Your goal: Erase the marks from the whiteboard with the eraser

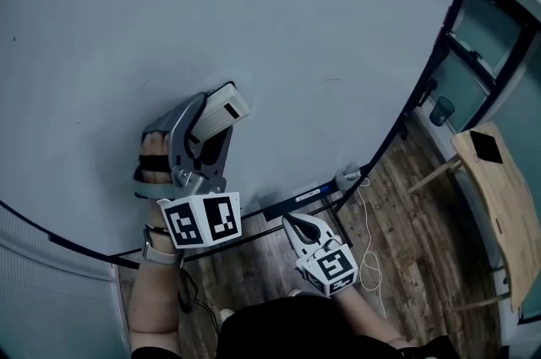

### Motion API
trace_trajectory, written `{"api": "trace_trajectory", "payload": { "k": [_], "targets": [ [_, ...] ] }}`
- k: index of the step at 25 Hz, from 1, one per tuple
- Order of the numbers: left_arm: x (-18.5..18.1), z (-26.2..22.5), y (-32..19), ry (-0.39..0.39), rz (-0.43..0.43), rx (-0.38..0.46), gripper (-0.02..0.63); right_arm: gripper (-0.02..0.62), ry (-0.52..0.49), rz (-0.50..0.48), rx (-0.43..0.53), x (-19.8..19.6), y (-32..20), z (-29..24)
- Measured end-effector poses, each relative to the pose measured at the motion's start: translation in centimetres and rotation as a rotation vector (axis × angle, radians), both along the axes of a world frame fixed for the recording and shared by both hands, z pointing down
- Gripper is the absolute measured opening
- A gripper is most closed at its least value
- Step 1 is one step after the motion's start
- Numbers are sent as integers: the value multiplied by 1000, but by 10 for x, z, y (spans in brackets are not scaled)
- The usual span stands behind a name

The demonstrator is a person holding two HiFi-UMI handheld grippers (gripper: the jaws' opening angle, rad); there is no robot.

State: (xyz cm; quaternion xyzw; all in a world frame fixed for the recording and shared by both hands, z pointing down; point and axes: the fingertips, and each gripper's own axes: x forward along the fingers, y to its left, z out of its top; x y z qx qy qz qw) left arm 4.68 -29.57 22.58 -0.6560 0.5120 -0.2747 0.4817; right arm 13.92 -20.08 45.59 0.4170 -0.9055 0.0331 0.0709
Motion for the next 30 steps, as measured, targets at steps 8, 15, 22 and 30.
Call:
{"api": "trace_trajectory", "payload": {
  "k": [8,15,22,30],
  "targets": [
    [102,3,-34,2,69,33,264,26,12,152,-16,100,0,8],
    [213,19,-67,-94,99,25,264,26,7,302,-30,189,8,15],
    [268,45,-83,-200,93,-24,264,26,18,366,-23,223,11,13],
    [203,24,-67,-56,-2,31,262,26,-13,273,-30,195,-6,13]
  ]
}}
